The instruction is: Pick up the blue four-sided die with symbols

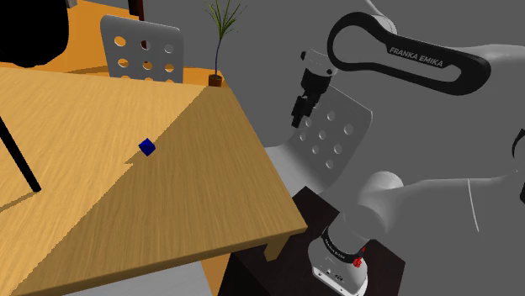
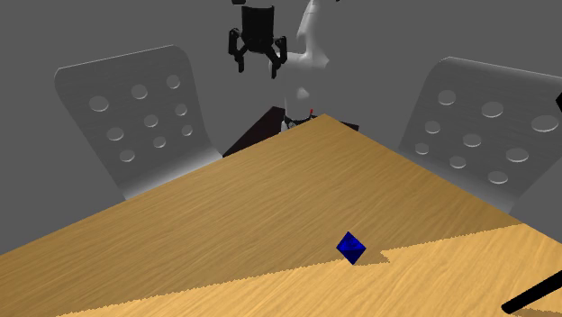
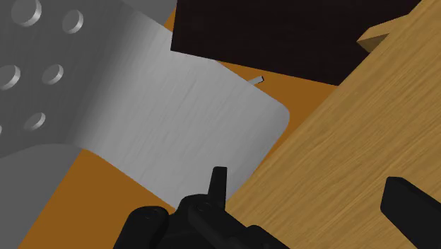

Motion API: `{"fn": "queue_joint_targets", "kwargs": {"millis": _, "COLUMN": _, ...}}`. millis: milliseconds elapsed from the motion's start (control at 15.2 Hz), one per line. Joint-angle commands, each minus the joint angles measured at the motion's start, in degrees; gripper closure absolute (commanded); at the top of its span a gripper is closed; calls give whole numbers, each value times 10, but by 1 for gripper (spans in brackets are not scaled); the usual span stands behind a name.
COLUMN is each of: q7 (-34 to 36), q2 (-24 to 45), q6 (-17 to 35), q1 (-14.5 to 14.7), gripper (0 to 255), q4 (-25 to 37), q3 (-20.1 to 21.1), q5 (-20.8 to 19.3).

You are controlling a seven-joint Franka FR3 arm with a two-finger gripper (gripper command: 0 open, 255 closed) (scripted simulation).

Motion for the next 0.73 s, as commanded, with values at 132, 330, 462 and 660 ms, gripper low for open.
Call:
{"fn": "queue_joint_targets", "kwargs": {"millis": 132, "q7": 13, "q2": 31, "q6": 24, "q1": 8, "gripper": 0, "q4": 8, "q3": 16, "q5": 10}}
{"fn": "queue_joint_targets", "kwargs": {"millis": 330, "q7": 31, "q2": 81, "q6": 58, "q1": 18, "gripper": 0, "q4": 24, "q3": 39, "q5": 22}}
{"fn": "queue_joint_targets", "kwargs": {"millis": 462, "q7": 44, "q2": 116, "q6": 80, "q1": 25, "gripper": 0, "q4": 38, "q3": 54, "q5": 28}}
{"fn": "queue_joint_targets", "kwargs": {"millis": 660, "q7": 62, "q2": 170, "q6": 109, "q1": 33, "gripper": 0, "q4": 64, "q3": 77, "q5": 33}}
